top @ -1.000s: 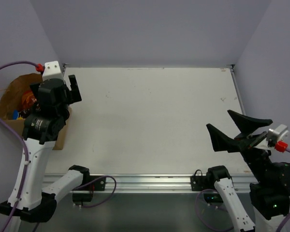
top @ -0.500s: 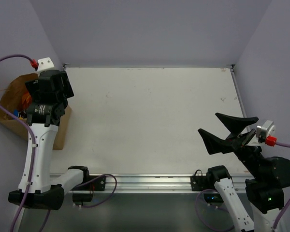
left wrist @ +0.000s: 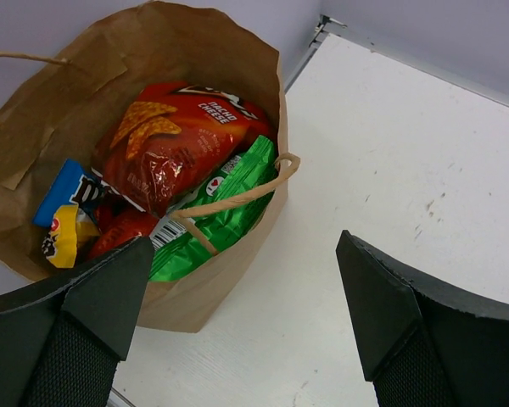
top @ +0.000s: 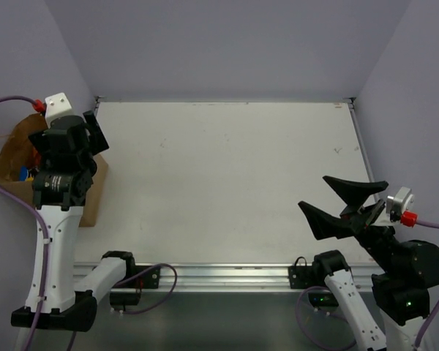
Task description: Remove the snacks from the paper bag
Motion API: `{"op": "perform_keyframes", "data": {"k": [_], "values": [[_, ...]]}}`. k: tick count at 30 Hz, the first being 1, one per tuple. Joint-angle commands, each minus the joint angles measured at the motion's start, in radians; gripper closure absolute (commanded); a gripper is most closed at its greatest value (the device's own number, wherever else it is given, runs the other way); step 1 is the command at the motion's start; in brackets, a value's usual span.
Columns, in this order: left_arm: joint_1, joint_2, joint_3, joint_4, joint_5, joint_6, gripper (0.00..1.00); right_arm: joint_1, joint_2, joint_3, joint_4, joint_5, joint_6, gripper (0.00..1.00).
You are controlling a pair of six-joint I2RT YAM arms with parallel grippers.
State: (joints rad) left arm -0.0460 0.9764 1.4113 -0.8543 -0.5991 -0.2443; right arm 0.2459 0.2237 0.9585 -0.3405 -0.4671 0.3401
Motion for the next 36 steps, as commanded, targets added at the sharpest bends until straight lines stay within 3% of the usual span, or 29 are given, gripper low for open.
{"op": "perform_keyframes", "data": {"k": [1,8,19,24,27,28,30,31,36], "values": [[0.009,0.013,0.001,0.015,-0.01,-0.023,0.01,0.019,-0.02,-0.013,0.012,-0.031,-0.015,0.01],[0.031,0.09,-0.017,0.04,0.005,0.034,0.0,0.073,-0.027,-0.03,-0.031,-0.042,-0.072,0.01],[0.161,0.162,-0.067,0.104,0.079,0.033,0.0,0.096,-0.053,-0.075,-0.045,-0.071,-0.089,0.01],[0.164,0.177,-0.11,0.112,0.12,0.014,0.1,0.099,-0.053,-0.083,-0.046,-0.07,-0.092,0.01],[0.164,0.177,-0.132,0.126,0.153,0.011,0.23,0.098,-0.055,-0.084,-0.051,-0.061,-0.096,0.01],[0.164,0.177,-0.14,0.127,0.18,0.011,0.34,0.099,-0.055,-0.084,-0.057,-0.059,-0.098,0.01],[0.164,0.18,-0.138,0.129,0.214,0.01,0.44,0.098,-0.057,-0.084,-0.058,-0.051,-0.101,0.01],[0.164,0.18,-0.134,0.13,0.251,0.01,0.54,0.099,-0.057,-0.084,-0.058,-0.05,-0.101,0.01],[0.164,0.191,-0.092,0.13,0.413,0.06,0.87,0.099,-0.061,-0.092,-0.052,-0.045,-0.101,0.01]]}}
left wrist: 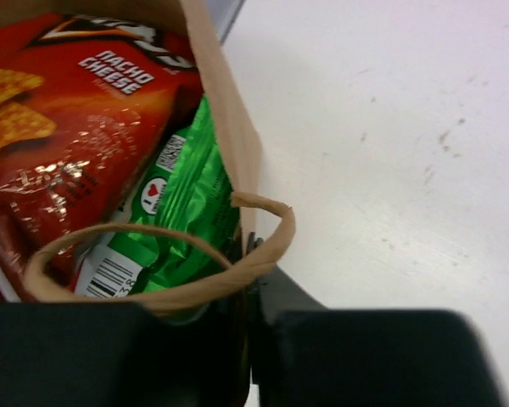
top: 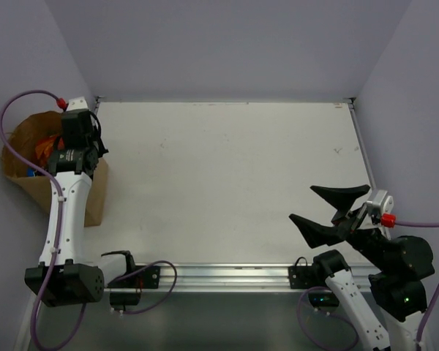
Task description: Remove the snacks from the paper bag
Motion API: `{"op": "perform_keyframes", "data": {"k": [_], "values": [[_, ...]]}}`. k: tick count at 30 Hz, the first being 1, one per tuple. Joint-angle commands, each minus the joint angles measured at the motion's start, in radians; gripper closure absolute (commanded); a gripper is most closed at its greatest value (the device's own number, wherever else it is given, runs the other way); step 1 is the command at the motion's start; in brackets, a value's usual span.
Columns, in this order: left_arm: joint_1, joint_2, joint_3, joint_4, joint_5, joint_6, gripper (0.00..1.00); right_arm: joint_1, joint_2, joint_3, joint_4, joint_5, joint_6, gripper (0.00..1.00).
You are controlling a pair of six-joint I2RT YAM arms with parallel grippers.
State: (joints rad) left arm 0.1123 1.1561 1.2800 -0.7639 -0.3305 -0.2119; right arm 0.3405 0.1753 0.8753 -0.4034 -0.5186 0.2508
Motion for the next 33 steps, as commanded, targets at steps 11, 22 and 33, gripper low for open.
{"op": "perform_keyframes", "data": {"k": [11,22,33], "values": [[-0.095,0.03,0.11,0.017,0.415,0.032,1.0,0.005,0.013,0.014,0.005,0.002,-0.013,0.01],[-0.394,0.066,0.174,0.008,0.401,-0.116,1.0,0.005,0.044,0.056,-0.029,0.003,-0.024,0.01],[-0.905,0.226,0.272,0.015,0.16,-0.268,1.0,0.005,0.049,0.085,-0.106,0.097,-0.067,0.01]]}}
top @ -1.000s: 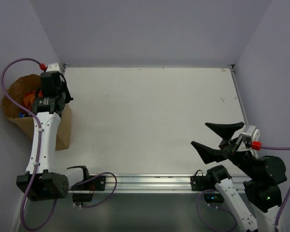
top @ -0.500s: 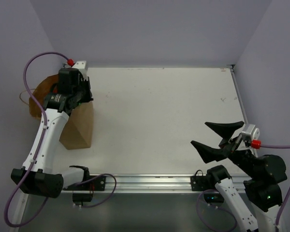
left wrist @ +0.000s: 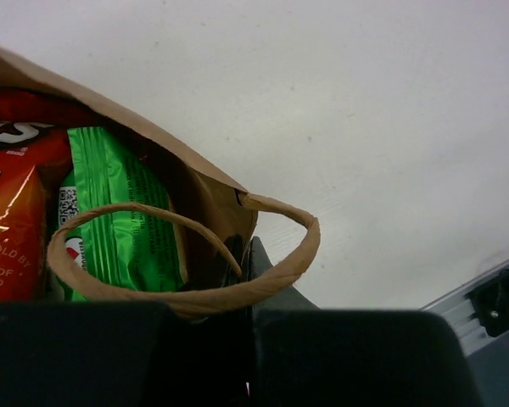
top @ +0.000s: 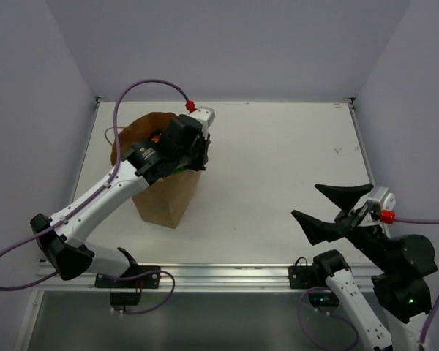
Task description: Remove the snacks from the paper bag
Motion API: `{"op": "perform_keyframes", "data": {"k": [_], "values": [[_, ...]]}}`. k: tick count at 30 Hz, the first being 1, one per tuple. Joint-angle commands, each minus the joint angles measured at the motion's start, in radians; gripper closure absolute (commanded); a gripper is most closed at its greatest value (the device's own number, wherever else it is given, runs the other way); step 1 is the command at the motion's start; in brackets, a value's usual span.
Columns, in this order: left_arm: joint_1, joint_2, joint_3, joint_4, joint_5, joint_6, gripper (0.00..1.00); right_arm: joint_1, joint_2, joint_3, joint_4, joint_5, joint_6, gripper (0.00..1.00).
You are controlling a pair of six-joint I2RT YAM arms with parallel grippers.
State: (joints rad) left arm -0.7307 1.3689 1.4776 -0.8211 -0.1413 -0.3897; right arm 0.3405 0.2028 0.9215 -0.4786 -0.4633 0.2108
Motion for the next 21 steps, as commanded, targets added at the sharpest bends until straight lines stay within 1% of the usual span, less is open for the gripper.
{"op": "perform_keyframes", "data": {"k": [1,4,5,6,7,8,10,11,14,18,19,20,21], "values": [[-0.067,0.016,0.079,0.07,-0.033,-0.101,1.0,0.003,0.02,0.042,-0.034,0.049,-0.028,0.01],[-0.068,0.022,0.085,0.059,-0.063,-0.107,1.0,0.005,0.015,0.042,-0.041,0.063,-0.033,0.01],[-0.068,0.025,0.089,0.054,-0.063,-0.107,0.98,0.005,0.015,0.043,-0.043,0.067,-0.036,0.01],[-0.068,0.029,0.104,0.047,-0.06,-0.109,0.88,0.005,0.017,0.046,-0.052,0.068,-0.039,0.01],[-0.068,0.032,0.113,0.042,-0.054,-0.109,0.81,0.005,0.018,0.051,-0.055,0.071,-0.04,0.01],[-0.068,0.033,0.124,0.037,-0.04,-0.11,0.67,0.005,0.02,0.056,-0.061,0.074,-0.042,0.01],[-0.068,0.032,0.162,0.02,-0.026,-0.11,0.58,0.005,0.018,0.068,-0.069,0.075,-0.045,0.01],[-0.068,0.03,0.176,0.014,-0.012,-0.109,0.47,0.005,0.017,0.073,-0.072,0.081,-0.045,0.01],[-0.068,0.019,0.237,-0.018,-0.004,-0.104,0.32,0.005,0.01,0.086,-0.086,0.103,-0.047,0.01],[-0.068,0.006,0.286,-0.062,0.031,-0.092,0.23,0.003,0.017,0.099,-0.106,0.118,-0.059,0.01],[-0.068,0.004,0.303,-0.072,0.034,-0.09,0.16,0.005,0.02,0.105,-0.112,0.118,-0.063,0.01],[-0.068,0.004,0.312,-0.079,0.04,-0.087,0.12,0.005,0.021,0.108,-0.115,0.12,-0.067,0.01],[-0.068,0.004,0.325,-0.102,0.039,-0.083,0.11,0.003,0.023,0.109,-0.118,0.124,-0.068,0.01]]}}
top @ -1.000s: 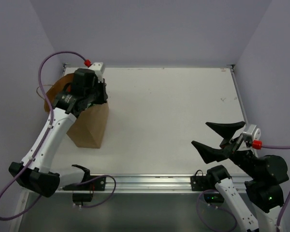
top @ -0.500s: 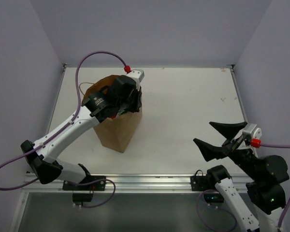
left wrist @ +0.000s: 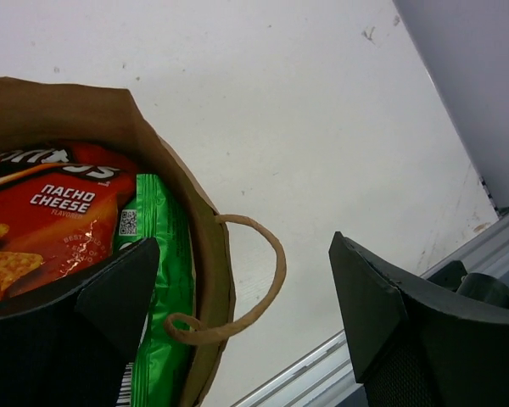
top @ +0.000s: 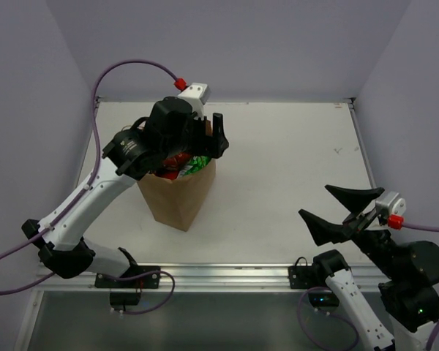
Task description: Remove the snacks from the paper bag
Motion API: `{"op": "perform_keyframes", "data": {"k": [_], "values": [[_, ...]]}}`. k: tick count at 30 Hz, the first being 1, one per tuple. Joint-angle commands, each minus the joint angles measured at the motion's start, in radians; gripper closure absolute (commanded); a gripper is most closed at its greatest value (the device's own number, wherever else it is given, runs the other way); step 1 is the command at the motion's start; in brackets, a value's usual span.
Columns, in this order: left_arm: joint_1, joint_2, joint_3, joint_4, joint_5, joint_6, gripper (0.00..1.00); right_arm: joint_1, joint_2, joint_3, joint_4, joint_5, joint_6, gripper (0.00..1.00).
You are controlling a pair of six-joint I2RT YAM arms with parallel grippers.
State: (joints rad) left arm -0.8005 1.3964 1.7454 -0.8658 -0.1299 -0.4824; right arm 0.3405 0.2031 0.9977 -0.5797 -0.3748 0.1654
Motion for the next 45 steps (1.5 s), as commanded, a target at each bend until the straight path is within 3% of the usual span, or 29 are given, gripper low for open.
{"op": "perform_keyframes", "data": {"k": [1,5,8,13,14,19,22,27,30,36,45], "values": [[0.001,-0.023,0.072,-0.073,0.024,0.013,0.11,0.005,0.021,0.033,-0.017,0.039,-0.024,0.01],[0.003,-0.04,0.155,-0.124,-0.01,0.019,0.08,0.005,0.022,0.039,-0.017,0.043,-0.024,0.01],[0.003,-0.068,0.216,-0.144,-0.082,0.027,0.0,0.005,0.03,0.044,-0.023,0.053,-0.035,0.01],[0.017,-0.092,0.284,-0.214,-0.307,0.039,0.0,0.005,0.028,0.044,-0.023,0.073,-0.038,0.01],[0.035,-0.093,0.287,-0.246,-0.354,0.042,0.0,0.005,0.032,0.045,-0.026,0.073,-0.04,0.01],[0.328,-0.132,0.174,-0.265,-0.39,0.114,0.0,0.003,0.035,0.035,-0.023,0.062,-0.04,0.01],[0.421,-0.184,0.03,-0.234,-0.383,0.129,0.0,0.003,0.036,0.029,-0.02,0.042,-0.033,0.01],[0.555,-0.266,-0.193,-0.105,-0.177,0.186,0.01,0.005,0.039,0.009,-0.005,0.005,-0.026,0.01],[0.58,-0.297,-0.295,-0.024,-0.085,0.208,0.05,0.005,0.036,-0.01,0.013,-0.003,-0.017,0.01],[0.6,-0.28,-0.331,0.031,-0.036,0.229,0.19,0.005,0.029,-0.027,0.018,-0.01,-0.017,0.01],[0.606,-0.3,-0.377,0.065,0.045,0.234,0.19,0.005,0.027,-0.045,0.029,-0.021,-0.01,0.01]]}}
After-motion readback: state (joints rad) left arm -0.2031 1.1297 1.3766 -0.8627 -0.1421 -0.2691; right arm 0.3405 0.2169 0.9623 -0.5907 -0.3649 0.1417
